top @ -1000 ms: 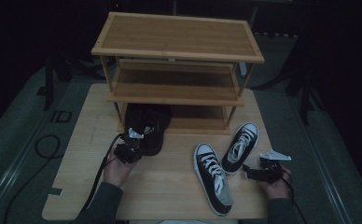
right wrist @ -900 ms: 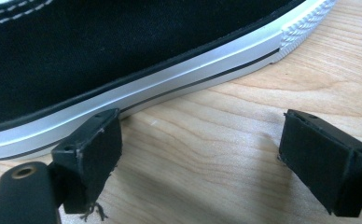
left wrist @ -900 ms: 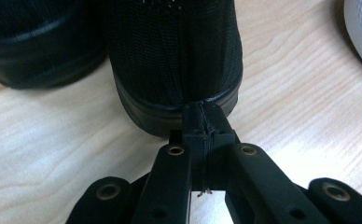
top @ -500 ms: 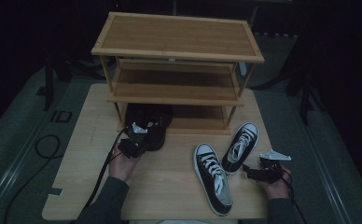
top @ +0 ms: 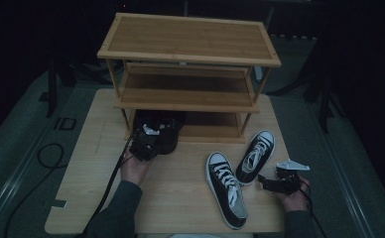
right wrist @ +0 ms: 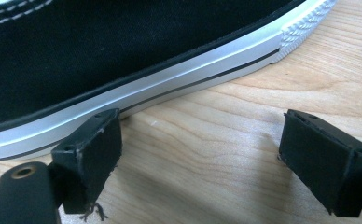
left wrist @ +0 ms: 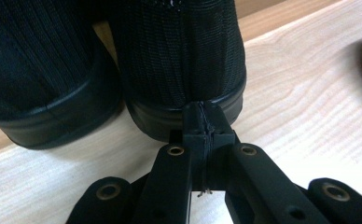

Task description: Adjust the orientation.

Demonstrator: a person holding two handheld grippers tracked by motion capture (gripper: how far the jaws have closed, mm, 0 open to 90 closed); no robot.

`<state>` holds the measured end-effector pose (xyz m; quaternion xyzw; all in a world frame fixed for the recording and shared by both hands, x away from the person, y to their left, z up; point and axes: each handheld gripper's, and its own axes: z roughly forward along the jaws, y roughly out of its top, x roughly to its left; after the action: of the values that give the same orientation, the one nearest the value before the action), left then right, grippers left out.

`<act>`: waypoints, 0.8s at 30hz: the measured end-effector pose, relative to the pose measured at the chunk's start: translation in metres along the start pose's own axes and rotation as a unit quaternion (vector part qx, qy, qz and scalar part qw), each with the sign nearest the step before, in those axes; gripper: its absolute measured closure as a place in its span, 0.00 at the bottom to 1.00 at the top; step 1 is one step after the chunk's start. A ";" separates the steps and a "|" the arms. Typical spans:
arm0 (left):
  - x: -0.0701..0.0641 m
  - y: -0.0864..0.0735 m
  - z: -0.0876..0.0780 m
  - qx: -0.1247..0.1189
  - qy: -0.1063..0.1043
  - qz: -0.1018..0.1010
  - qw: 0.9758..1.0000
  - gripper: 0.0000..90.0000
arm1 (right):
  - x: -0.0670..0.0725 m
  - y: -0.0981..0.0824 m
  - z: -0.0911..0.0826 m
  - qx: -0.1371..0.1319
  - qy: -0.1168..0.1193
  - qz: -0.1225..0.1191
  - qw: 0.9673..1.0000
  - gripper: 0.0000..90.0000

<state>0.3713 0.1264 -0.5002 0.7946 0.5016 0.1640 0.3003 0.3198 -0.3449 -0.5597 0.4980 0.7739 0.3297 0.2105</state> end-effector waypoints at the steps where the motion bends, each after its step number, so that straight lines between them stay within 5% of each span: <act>1: 0.001 0.001 0.001 -0.002 -0.001 -0.006 1.000 1.00 | 0.000 0.000 0.000 0.000 0.000 0.000 1.000 0.14; 24: 0.010 0.015 0.016 -0.010 0.009 -0.034 0.999 0.99 | 0.000 0.000 0.000 0.000 0.000 -0.001 1.000 0.14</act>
<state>0.3953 0.1260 -0.5038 0.7726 0.5294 0.1652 0.3090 0.3200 -0.3449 -0.5597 0.4974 0.7743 0.3298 0.2105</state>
